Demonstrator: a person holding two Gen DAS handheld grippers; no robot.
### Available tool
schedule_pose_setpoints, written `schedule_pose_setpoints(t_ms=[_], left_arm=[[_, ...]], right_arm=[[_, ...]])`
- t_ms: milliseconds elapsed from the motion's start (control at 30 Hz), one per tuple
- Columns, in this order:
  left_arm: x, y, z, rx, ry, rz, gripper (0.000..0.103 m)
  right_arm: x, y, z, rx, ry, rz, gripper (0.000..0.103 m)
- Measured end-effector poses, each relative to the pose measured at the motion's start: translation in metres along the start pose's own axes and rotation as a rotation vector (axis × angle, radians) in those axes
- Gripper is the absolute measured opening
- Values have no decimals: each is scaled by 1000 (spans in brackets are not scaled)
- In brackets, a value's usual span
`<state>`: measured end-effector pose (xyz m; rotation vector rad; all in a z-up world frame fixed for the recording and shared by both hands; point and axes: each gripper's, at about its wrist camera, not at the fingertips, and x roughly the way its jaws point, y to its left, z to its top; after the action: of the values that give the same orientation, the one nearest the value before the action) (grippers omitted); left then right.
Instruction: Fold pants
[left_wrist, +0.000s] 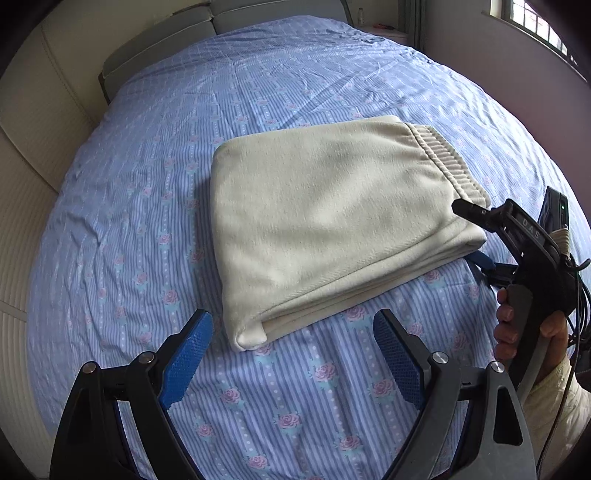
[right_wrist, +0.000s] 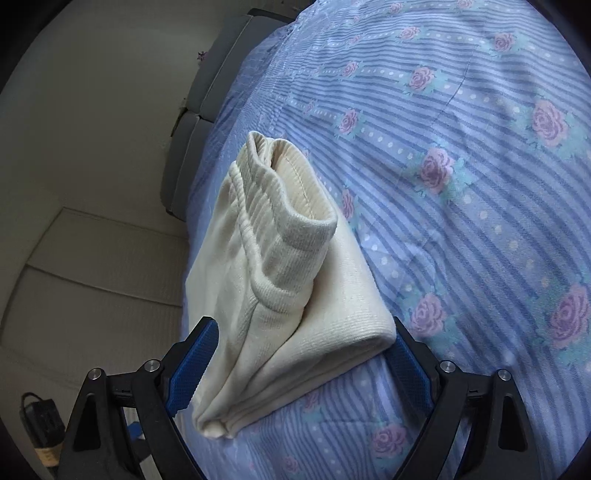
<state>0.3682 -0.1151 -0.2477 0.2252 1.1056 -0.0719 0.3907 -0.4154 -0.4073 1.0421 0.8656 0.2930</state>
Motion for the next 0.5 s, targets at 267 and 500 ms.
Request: schedule_pose_setpoints(t_ms=[267, 500], left_arm=[[16, 32, -15, -75, 1, -19, 89], [37, 76, -3, -180, -25, -75, 89]], right_arm=[[28, 19, 0, 8, -103, -55, 95], [38, 32, 16, 17, -114, -167, 94]])
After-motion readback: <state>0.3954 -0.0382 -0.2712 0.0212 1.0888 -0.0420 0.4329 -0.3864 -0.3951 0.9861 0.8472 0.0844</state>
